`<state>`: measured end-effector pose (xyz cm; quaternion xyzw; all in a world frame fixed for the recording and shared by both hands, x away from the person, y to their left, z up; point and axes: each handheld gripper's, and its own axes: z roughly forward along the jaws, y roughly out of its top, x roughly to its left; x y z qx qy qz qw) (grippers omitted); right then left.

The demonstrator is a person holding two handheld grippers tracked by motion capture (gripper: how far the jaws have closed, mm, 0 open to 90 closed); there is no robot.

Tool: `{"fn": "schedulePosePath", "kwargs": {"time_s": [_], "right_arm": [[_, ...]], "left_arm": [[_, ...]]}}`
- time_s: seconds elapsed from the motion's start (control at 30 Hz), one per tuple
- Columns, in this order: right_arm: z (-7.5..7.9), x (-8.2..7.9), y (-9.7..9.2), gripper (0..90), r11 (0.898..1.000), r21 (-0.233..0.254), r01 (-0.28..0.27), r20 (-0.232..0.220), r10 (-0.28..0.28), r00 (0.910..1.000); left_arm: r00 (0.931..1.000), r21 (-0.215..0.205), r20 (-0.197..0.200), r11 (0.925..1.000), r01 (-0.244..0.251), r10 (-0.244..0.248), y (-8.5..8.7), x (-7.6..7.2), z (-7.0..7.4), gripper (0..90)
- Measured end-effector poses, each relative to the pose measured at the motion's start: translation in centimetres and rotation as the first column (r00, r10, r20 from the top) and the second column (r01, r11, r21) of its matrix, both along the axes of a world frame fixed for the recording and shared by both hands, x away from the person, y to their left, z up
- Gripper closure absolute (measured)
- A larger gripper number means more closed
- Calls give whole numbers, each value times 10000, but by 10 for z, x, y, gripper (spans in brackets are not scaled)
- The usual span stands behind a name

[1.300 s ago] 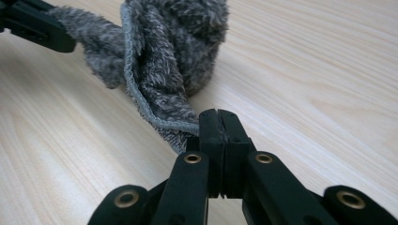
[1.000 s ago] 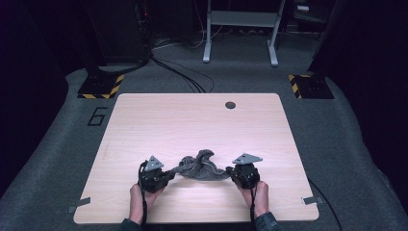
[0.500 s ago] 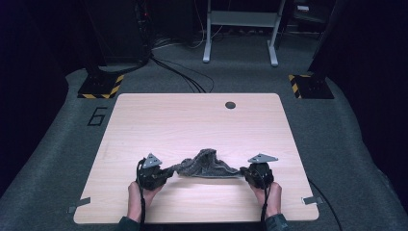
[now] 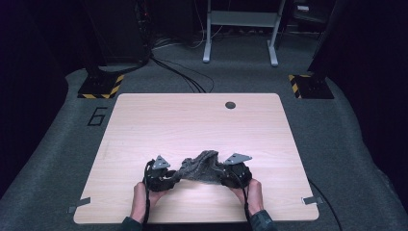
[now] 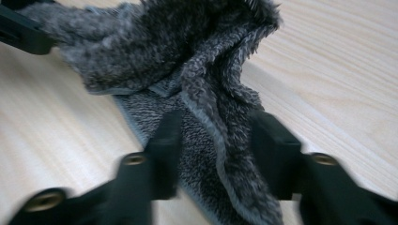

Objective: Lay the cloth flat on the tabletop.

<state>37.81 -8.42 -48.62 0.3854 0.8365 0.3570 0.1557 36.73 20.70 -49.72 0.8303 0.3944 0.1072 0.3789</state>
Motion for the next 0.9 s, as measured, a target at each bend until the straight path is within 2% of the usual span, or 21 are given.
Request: {"fn": "schedulePosePath", "kwargs": {"time_s": [0.03,0.07,0.13,0.17,0.3,0.33,0.43,0.53,0.6,0.73,0.77,0.83,0.9], "right_arm": [[-2,2,3,713,9999,-26,170,0,-170,9999],[-2,4,1,767,9999,-106,89,82,-89,9999],[0,4,-4,858,9995,145,298,68,-299,9995],[2,3,-8,871,9992,250,326,61,-328,9994],[10,-2,-24,877,9966,665,477,9,-479,9989],[13,-5,-29,878,9948,876,523,-135,-513,9986],[17,-10,-40,879,9884,1376,642,-277,-610,9978],[19,-12,-48,879,9831,1615,867,-471,-801,9957],[17,-8,-53,878,9810,1635,1047,-634,-955,9934],[9,2,-59,877,9780,1505,1448,-1177,-1277,9848],[5,7,-61,875,9810,1315,1427,-1157,-1277,9850],[0,13,-59,864,9811,1051,1624,-1368,-1475,9796],[-6,22,-57,817,9837,618,1690,-1314,-1598,9784]], "left_arm": [[10000,-13,14,10000,26,-26,0,0,-1,750],[10000,4,2,10000,54,-54,2,-1,0,788],[10000,-104,1,9999,64,-64,6,-1,2,823],[9999,-167,106,9999,-19,21,8,-2,2,829],[9997,-337,102,9992,-207,211,18,-4,9,833],[9996,-399,124,9989,-232,238,19,-4,11,833],[9991,-505,304,9984,-264,280,23,-6,21,832],[9986,-543,406,9980,-322,345,23,-2,32,831],[9980,-475,534,9984,-316,342,23,3,37,831],[9976,-339,518,9984,-447,464,21,15,42,831],[9973,-307,511,9983,-503,518,19,21,42,831],[9966,-167,499,9978,-641,649,13,33,40,826],[9960,-12,386,9968,-805,805,8,45,37,786]]}}
